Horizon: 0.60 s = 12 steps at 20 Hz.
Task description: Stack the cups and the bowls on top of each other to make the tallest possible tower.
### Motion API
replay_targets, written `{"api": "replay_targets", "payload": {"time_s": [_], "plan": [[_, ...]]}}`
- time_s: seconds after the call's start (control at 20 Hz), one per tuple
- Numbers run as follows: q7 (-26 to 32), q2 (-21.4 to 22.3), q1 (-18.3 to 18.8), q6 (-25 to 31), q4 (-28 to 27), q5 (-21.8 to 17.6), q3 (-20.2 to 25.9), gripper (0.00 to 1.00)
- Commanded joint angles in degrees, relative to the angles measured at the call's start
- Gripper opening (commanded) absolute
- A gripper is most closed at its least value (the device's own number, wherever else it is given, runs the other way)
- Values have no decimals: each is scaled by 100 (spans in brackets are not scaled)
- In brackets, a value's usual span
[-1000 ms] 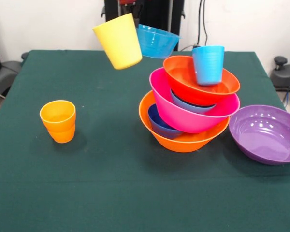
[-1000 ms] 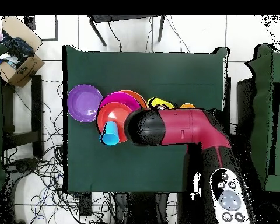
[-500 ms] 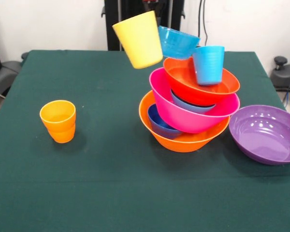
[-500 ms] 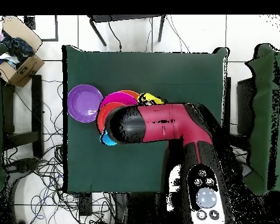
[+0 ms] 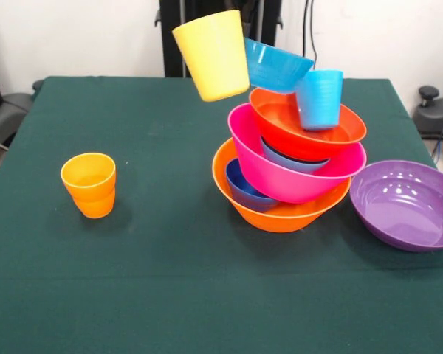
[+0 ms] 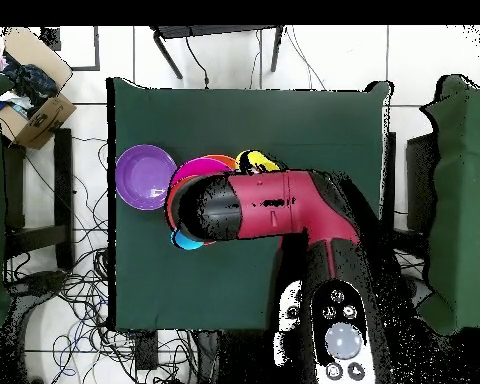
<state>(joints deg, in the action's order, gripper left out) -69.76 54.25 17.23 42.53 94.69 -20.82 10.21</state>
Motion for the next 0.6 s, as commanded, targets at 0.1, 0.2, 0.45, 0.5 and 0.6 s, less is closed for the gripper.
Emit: {"api": "replay_targets", "payload": {"time_s": [0.1, 0.2, 0.45, 0.5, 0.6], "plan": [[-815, -382, -110, 566, -280, -83, -134, 0], [-871, -394, -136, 519, -261, -72, -163, 0], [-977, -399, -198, 411, -186, -47, -249, 0], [-995, -404, -214, 397, -175, -33, -267, 0], [-1025, -414, -242, 360, -154, -3, -299, 0]]}}
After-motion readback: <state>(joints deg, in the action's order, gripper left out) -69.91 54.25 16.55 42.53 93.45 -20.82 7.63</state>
